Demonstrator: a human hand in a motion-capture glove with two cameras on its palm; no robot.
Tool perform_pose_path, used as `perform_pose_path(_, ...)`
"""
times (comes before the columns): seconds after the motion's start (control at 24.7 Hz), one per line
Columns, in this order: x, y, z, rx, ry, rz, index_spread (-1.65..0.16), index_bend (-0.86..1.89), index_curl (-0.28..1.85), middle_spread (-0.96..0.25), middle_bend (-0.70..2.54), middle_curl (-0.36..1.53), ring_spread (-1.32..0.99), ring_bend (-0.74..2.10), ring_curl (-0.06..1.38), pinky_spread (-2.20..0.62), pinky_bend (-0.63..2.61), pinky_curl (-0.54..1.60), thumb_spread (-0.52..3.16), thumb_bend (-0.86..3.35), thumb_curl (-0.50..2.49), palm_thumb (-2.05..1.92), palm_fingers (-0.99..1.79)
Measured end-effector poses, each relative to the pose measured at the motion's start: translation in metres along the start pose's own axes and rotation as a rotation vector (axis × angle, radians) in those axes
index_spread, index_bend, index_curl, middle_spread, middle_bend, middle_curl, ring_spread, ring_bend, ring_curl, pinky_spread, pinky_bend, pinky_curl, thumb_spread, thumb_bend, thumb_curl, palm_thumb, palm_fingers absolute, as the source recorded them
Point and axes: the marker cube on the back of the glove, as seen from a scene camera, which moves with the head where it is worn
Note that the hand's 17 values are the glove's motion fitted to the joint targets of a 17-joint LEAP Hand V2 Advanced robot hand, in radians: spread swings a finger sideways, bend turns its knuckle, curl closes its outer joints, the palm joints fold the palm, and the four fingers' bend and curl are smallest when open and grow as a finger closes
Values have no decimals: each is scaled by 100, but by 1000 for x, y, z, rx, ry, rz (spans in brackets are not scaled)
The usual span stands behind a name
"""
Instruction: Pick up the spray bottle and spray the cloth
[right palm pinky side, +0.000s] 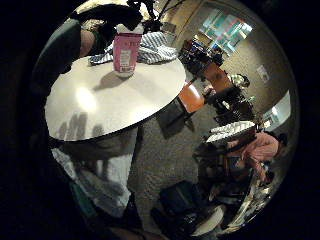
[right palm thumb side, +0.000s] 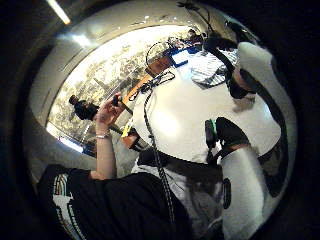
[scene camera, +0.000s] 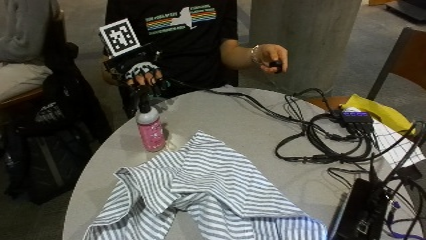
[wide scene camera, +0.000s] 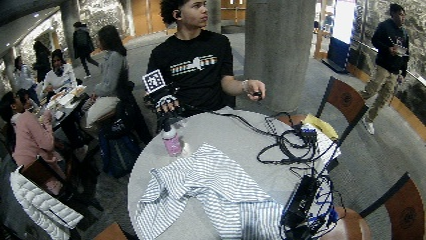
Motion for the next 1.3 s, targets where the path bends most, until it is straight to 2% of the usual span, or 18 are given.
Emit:
perform_pose_path(0.16, -6, -3, 0, -34, 30, 39, -16, 38, 18, -3, 41, 17, -4, 27, 13, 12, 21, 11, 51, 43, 17, 69, 94)
perform_pose_path(0.32, -11, 0, -2, -81, 26, 227, -19, 36, 25, -4, 41, 21, -4, 25, 18, 16, 20, 16, 66, 41, 21, 72, 92)
perform_pose_path(0.49, 0, 2, -3, -72, -12, 83, -21, 33, 28, -4, 40, 25, -5, 23, 20, 17, 18, 18, 77, 39, 24, 74, 90)
perform_pose_path(0.77, 4, 3, -1, -8, -57, 66, -25, 23, 31, -4, 37, 29, -5, 23, 23, 19, 19, 21, 89, 34, 28, 77, 87)
perform_pose_path(0.89, 6, 3, 1, 38, -133, 114, -27, 19, 31, -4, 34, 29, -5, 23, 25, 20, 19, 23, 92, 31, 29, 77, 86)
perform_pose_path(1.01, 7, 12, 2, 9, -246, 153, -28, 17, 31, -4, 28, 30, -5, 25, 26, 19, 20, 24, 95, 28, 31, 77, 83)
perform_pose_path(1.3, 20, 19, 8, 98, -612, 273, -30, 16, 33, -2, 16, 29, -4, 24, 28, 19, 27, 29, 99, 21, 32, 76, 76)
